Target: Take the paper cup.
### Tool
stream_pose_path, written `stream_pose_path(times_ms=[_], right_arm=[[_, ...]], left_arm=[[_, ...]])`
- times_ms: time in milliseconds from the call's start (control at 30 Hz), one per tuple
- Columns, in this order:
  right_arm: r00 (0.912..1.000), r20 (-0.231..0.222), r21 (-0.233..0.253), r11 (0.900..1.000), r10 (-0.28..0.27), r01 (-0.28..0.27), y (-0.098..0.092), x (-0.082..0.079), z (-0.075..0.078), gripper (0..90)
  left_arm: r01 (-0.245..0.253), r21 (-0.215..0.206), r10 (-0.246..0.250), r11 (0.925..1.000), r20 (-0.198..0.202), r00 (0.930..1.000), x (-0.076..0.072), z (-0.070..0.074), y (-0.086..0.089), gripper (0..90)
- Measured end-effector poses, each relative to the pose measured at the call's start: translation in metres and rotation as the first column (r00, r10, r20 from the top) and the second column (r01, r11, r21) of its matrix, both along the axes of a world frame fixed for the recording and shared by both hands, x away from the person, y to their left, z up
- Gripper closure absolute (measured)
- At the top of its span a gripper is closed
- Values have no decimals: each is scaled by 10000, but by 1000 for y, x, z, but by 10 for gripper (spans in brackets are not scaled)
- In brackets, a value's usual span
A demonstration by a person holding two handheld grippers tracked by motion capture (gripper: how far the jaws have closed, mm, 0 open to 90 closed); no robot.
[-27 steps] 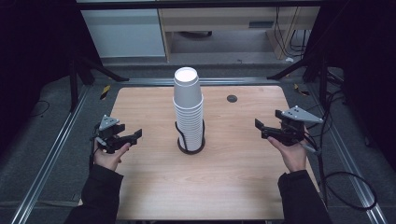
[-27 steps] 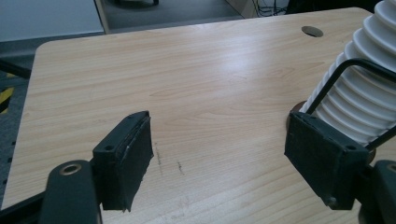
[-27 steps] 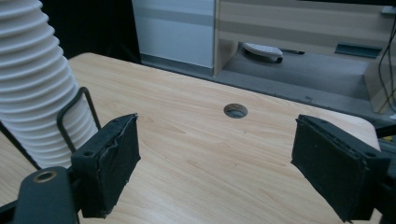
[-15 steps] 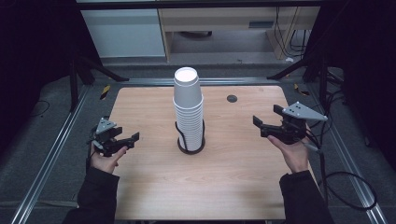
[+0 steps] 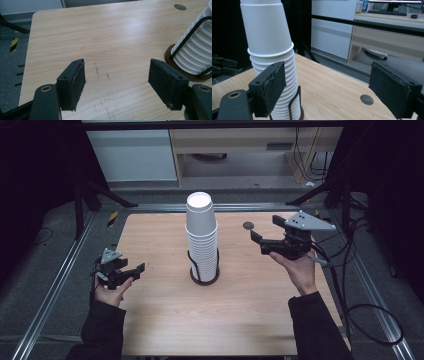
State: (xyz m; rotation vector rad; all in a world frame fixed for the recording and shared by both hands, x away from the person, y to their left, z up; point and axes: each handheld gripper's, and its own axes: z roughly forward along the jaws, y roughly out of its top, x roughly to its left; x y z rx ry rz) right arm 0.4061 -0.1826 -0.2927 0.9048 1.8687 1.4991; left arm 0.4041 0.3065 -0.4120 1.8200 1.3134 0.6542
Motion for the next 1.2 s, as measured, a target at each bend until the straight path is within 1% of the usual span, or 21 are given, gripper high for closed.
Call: stream_pose_path(times_ms=[167,233,267,300,367,500,533,633,700,800,833,933,1000,1067,1133,1167,1200], right_arm=[[9985,-44,56,9985,548,-548,18,6,13,136],[9977,1,139,9976,673,-673,25,7,17,131],[9977,1,139,9976,673,-673,25,7,17,131],[9956,8,317,9951,938,-938,33,9,23,127],[9942,75,413,9933,1075,-1077,42,12,28,124],[9908,220,355,9903,1333,-1340,60,16,35,112],[9897,242,387,9892,1408,-1416,64,17,36,111],[9862,270,403,9856,1632,-1642,78,21,38,102],[9851,257,350,9847,1699,-1708,85,23,38,99],[9826,136,296,9822,1850,-1853,95,27,36,90],[9830,99,317,9825,1835,-1837,99,28,35,88],[9827,64,313,9822,1852,-1853,103,31,33,87],[9800,-66,400,9793,1987,-1982,109,34,30,83],[9788,-130,283,9786,2043,-2039,113,36,29,76],[9780,-111,231,9778,2084,-2081,118,38,28,74],[9779,-118,224,9778,2085,-2082,121,39,27,72],[9782,-134,244,9780,2075,-2071,122,40,26,71]], left_arm=[[-39,-37,38,10000,-110,9999,0,-2,0,293],[-122,-131,121,9998,-76,9999,0,-2,2,290],[-122,-131,121,9998,-76,9999,0,-2,2,289],[-181,-203,181,9996,-26,9998,-1,-2,4,288],[-172,-259,171,9995,-33,9998,-1,-2,5,288],[-39,-246,39,9997,19,10000,0,-3,5,285],[10,-185,-9,9998,85,10000,0,-3,5,285],[92,-108,-91,9999,27,10000,0,-3,4,284],[161,-29,-161,9999,60,9999,1,-3,3,284],[225,5,-225,9997,-25,9997,1,-4,2,284],[235,28,-235,9997,11,9997,1,-4,2,284],[258,23,-258,9997,4,9997,1,-4,2,284],[296,-41,-296,9996,-54,9995,1,-3,2,285],[275,12,-275,9996,-12,9996,1,-3,3,286],[288,-60,-288,9996,-56,9996,1,-3,3,287],[279,17,-279,9996,-6,9996,1,-3,3,287],[293,-44,-293,9996,-71,9995,1,-3,2,287]])
